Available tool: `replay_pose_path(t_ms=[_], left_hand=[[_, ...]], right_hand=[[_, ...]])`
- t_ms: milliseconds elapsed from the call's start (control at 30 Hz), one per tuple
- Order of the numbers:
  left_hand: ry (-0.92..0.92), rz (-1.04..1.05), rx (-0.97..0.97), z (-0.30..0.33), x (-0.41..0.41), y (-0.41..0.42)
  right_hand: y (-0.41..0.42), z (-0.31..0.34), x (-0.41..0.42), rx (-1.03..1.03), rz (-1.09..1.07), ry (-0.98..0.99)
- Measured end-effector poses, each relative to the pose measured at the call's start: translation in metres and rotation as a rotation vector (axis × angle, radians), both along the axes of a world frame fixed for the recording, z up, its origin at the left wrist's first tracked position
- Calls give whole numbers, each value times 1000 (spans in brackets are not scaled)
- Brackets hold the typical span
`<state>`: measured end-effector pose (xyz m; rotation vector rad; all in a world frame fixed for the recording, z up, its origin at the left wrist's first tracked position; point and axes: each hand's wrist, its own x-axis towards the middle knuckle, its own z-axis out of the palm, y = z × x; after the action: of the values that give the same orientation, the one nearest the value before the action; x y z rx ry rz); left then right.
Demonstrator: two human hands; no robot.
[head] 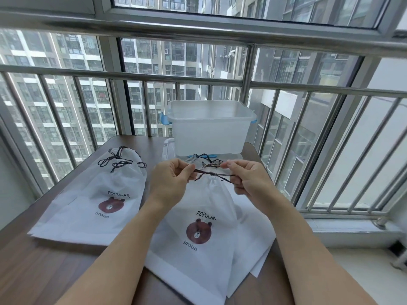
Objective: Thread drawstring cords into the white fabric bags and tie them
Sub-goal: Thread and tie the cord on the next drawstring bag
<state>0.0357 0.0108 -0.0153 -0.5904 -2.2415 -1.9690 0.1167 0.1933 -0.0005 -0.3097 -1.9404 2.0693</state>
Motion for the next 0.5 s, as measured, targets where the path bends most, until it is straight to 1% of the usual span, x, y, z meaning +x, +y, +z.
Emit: replay_pose_path(t_ms=[67, 167, 200, 267, 333, 367, 400, 433, 500], left_hand=[[52, 10, -63, 0, -2, -3], [65, 6, -77, 0, -1, -2], [79, 5, -85, -1, 2, -1], [107, 17, -88, -3, 6, 2], [84, -18, -39, -5, 6, 4], [64, -68, -20, -4, 6, 3], [44, -138, -14, -2, 7, 2], [44, -195, -36, 0, 7, 1], [108, -213, -208, 5, 9, -2]], right_hand=[[1, 2, 3, 195, -72, -2], [2, 3, 8, 490, -133, 43], [2, 3, 9, 550, -120, 45], [1, -1, 10, 621, -31, -11], [-1, -8, 7, 660, 54, -67], [-4, -8, 5, 617, 80, -57], [-6, -8, 5, 504, 98, -26], [-8, -7, 5, 348, 124, 26], [-16, -6, 2, 39, 176, 119]])
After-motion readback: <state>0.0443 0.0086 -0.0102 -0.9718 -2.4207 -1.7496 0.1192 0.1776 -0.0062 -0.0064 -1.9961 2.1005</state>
